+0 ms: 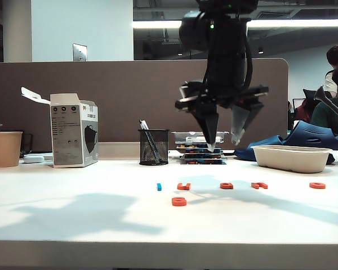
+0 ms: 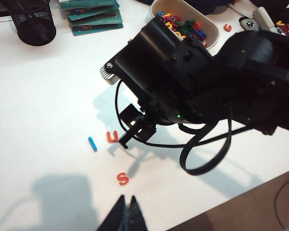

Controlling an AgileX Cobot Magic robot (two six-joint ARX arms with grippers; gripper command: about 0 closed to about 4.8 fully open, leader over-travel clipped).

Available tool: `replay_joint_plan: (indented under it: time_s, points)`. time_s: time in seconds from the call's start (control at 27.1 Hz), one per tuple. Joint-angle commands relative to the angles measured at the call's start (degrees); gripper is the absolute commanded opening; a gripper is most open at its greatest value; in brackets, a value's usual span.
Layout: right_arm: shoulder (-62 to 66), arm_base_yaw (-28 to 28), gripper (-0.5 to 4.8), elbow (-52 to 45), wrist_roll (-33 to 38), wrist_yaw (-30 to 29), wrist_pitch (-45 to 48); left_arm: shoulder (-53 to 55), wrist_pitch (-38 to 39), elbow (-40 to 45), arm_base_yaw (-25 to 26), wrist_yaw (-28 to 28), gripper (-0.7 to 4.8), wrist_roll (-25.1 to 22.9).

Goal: Select the appropriate letters from the row of letter magnets placed on the table to arrange into the word "sun".

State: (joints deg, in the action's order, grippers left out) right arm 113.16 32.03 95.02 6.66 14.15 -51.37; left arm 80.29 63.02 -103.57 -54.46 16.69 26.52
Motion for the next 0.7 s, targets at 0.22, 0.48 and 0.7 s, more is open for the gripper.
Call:
replay_joint_plan:
  time_s: [0.22,0.48,0.7]
  points:
    - [2.23,-2.29,2.61,0.13,8.52,-7.85,-1.55,-0.15,-0.09,-0.15,-0.04,-0.02,-0.05,-1.25]
    - [2.64,1.92,2.61,0.13,13.51,-8.28,2.4,-0.17,-0.04,-0.15,-0.07,-0.44,-0.05,-1.25]
    - [7.1,3.78,2.61,0.15,17.9,-12.83,4.72,-0.17,0.48,-0.15,-0.09,-0.44,-0.05,-2.6]
